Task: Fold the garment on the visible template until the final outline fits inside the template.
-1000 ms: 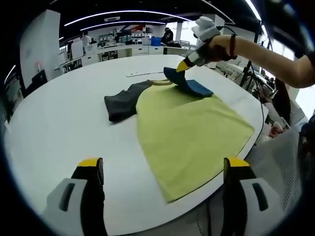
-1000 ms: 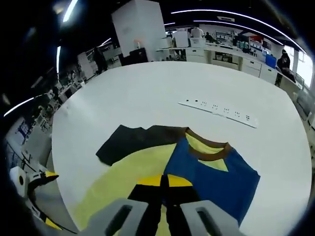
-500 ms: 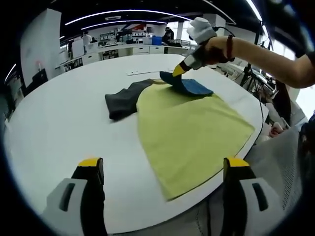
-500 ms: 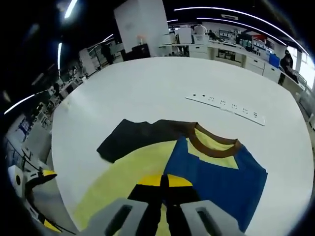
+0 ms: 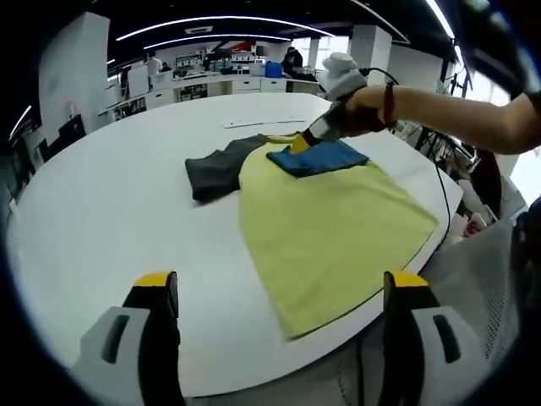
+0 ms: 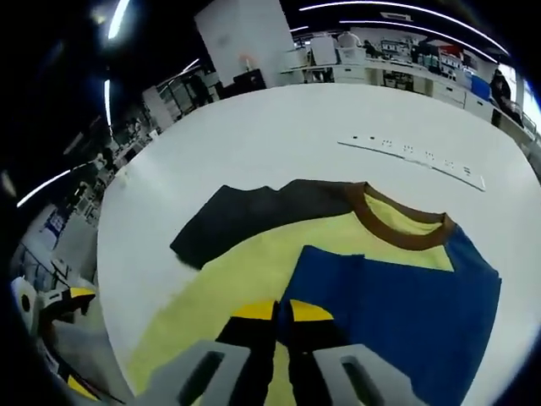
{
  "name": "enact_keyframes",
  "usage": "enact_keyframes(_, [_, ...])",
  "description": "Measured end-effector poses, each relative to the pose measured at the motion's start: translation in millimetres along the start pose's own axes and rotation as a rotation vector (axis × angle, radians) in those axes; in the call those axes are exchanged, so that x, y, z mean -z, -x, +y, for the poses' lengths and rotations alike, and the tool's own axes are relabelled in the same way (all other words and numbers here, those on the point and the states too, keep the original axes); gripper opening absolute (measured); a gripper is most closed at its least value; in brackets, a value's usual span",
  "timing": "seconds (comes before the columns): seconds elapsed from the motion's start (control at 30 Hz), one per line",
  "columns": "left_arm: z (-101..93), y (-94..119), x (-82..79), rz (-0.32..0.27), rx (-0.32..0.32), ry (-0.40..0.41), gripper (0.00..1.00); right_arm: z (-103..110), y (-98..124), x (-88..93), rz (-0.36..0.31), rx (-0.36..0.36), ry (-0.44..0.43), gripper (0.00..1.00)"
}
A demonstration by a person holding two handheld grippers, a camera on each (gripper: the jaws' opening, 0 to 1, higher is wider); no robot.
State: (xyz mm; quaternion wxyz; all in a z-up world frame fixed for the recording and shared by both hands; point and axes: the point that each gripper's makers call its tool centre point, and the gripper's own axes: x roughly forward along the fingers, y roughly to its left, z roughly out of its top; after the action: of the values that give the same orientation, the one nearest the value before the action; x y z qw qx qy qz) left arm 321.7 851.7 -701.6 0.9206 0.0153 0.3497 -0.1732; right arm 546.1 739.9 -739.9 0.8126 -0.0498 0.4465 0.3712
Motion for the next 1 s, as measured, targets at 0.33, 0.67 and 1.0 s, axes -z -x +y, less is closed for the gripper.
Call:
enact_keyframes(0.33, [0.5,-1,-0.6,0.003,0.001,-0.011,0.98,-29,4,18.7,0.029,0.100,-0.030,0.18])
enact_keyframes(0.67, [2.6,2,0.9,0.001,-0.005,-0.009,0.97,-38,0,33.1,0.056,0.162,-0.042,0.18])
enact_keyframes(1.0, [5.5,2,1.8,0.001,-0.011,-0.001,0.96,-35,-5,35.8,0.033,0.200,-0.065,0.06])
